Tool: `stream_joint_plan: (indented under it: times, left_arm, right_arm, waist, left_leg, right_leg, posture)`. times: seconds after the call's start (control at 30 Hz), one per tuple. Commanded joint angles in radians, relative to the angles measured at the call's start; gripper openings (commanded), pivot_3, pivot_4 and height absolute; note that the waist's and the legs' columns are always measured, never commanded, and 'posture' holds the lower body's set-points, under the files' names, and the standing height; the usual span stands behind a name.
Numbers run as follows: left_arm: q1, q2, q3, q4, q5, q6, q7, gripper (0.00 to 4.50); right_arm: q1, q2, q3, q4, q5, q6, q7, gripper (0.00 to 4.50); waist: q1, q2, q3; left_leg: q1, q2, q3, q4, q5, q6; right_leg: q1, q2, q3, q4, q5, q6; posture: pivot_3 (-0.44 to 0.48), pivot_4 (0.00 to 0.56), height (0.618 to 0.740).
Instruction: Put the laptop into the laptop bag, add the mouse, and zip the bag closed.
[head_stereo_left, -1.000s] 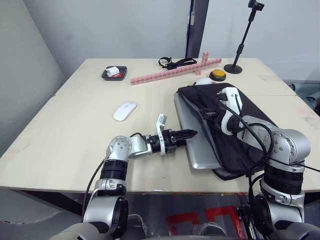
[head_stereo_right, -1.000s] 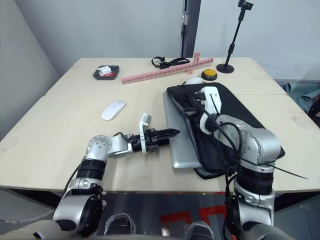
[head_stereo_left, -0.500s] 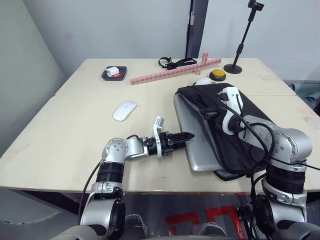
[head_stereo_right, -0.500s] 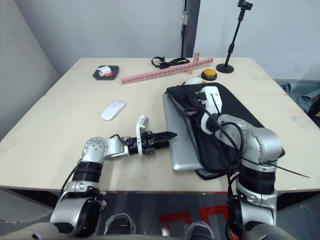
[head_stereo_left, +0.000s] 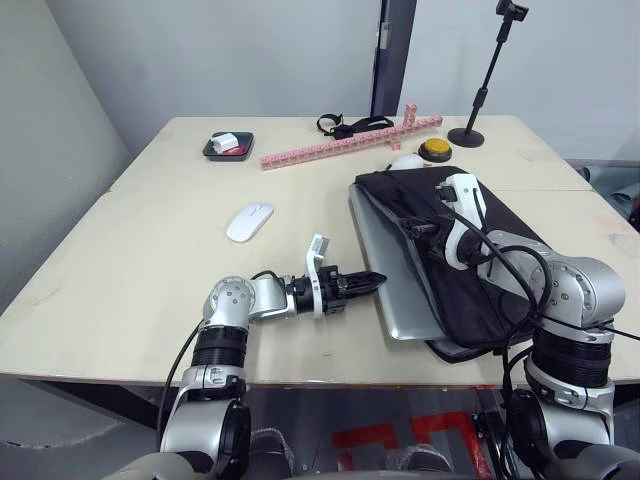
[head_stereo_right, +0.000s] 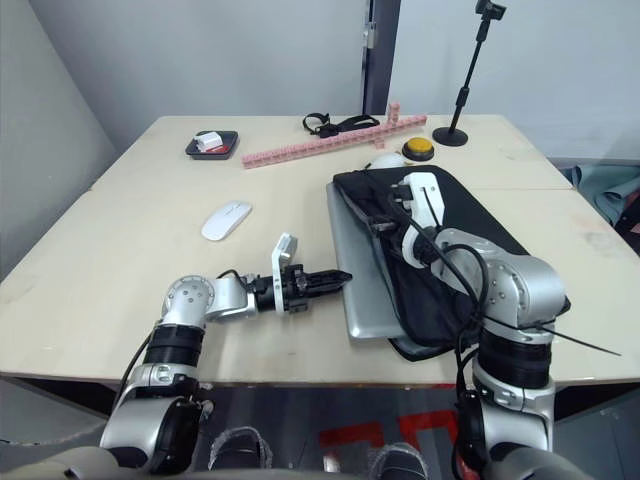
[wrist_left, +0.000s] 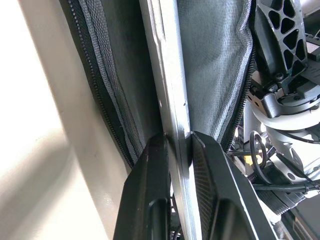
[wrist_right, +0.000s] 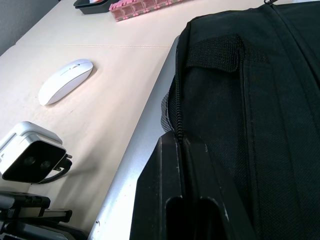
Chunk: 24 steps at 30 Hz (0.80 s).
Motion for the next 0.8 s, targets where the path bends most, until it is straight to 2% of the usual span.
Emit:
stream_joint_plan:
  times: [0.03,0.33,0.8]
  left_arm:
    - [-0.014,-0.049,0.026,-0.053,-0.064,0.037,-0.002,0.15]
    - [-0.042,-0.138,0.027,-0.041,-0.028,0.007,0.030,0.15]
    - [-0.126,-0.188,-0.021,0.098,0.071,-0.094,-0.038,0.15]
  right_arm:
    - [-0.017,0.010,-0.006,-0.033,0.021,-0.017,0.004,0.00]
    - [-0.046,0.070,-0.019,-0.062,0.057,0.046,-0.008,0.00]
    - [-0.092,0.210,-0.070,-0.111,0.047,0.161,-0.055,0.00]
  waist:
    - [0.000,0.000,0.000]
    - [0.000,0.000,0.000]
    - [0.000,0.000,0.000]
  left_leg:
    - [0.000,0.000,0.000,0.000,0.000,0.000]
    - [0.000,0.000,0.000,0.000,0.000,0.000]
    - [-0.001,0.000,0.001,-0.002,0.000,0.000]
  right_leg:
    - [0.000,0.000,0.000,0.000,0.000,0.000]
    - [-0.001,0.000,0.000,0.000,0.000,0.000]
    - [-0.003,0.000,0.001,0.000,0.000,0.001]
  posture:
    - [0.000,0.150,0.740]
    - [0.000,0.150,0.740]
    - [0.000,0.150,0.740]
